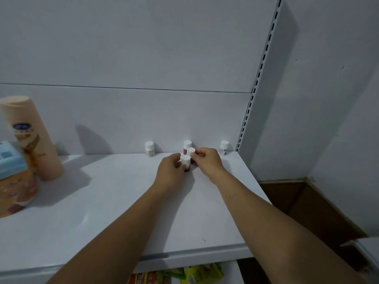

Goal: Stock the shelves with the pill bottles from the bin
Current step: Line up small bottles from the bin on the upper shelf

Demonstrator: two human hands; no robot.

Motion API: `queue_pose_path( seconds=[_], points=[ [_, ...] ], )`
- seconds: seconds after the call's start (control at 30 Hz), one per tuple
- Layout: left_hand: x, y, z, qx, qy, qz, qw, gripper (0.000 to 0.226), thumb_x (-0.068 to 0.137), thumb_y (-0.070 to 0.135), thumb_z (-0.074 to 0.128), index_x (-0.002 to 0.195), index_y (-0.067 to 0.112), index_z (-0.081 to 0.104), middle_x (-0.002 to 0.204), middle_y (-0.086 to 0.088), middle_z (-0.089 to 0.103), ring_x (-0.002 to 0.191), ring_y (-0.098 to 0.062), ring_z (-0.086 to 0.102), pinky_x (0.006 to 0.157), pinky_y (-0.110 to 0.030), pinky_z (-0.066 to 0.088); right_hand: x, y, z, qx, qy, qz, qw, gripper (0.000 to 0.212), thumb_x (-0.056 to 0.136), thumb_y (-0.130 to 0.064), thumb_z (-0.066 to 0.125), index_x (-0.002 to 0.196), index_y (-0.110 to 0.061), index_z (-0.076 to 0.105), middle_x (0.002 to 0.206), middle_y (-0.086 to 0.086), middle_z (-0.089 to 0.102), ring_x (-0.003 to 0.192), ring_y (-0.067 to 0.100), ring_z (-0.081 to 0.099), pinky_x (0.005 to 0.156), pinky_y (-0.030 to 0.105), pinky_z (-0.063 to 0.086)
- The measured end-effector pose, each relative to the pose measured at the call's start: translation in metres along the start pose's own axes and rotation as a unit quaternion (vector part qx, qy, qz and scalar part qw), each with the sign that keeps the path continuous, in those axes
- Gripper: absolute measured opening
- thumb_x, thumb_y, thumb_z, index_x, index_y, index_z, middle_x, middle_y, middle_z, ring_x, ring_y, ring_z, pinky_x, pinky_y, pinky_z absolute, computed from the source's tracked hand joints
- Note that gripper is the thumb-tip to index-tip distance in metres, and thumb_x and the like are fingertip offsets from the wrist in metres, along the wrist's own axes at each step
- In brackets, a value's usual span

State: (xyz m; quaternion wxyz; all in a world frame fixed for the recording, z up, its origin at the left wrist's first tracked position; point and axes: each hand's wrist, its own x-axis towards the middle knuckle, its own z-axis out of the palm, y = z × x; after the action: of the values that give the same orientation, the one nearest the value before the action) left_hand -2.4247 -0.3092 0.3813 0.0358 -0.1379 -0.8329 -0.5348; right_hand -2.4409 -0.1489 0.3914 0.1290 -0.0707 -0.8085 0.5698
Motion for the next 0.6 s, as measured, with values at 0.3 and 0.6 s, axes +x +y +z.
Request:
queue_pose_path(
  seconds=[0.3, 0.6],
  points=[
    [0.018, -0.007, 0.014, 0.014, 0.009, 0.015, 1.000, 0.017, 0.095, 0.017, 0.057, 0.085, 0.014, 0.070, 0.081, -0.002, 0.075, 0.082, -0.021, 0.071, 0.075, -0.036, 0.056, 0.011, 0.004, 0.012, -0.003, -0.012, 0.027, 1.000, 0.025, 0.090, -0.007, 0.060, 0.089, -0.018, 0.082, 0.085, 0.001, 0.080, 0.090, 0.028, 0.076, 0.087, 0.047, 0.062],
    [0.026, 0.002, 0.022, 0.021, 0.029, 0.035, 0.999, 0.037, 0.097, 0.000, 0.054, 0.074, 0.028, 0.062, 0.065, 0.014, 0.062, 0.061, 0.006, 0.056, 0.059, -0.009, 0.039, 0.015, 0.005, 0.012, 0.016, 0.003, 0.034, 0.999, 0.035, 0.086, 0.001, 0.053, 0.092, -0.017, 0.083, 0.082, 0.003, 0.079, 0.084, 0.029, 0.077, 0.081, 0.047, 0.064]
  ],
)
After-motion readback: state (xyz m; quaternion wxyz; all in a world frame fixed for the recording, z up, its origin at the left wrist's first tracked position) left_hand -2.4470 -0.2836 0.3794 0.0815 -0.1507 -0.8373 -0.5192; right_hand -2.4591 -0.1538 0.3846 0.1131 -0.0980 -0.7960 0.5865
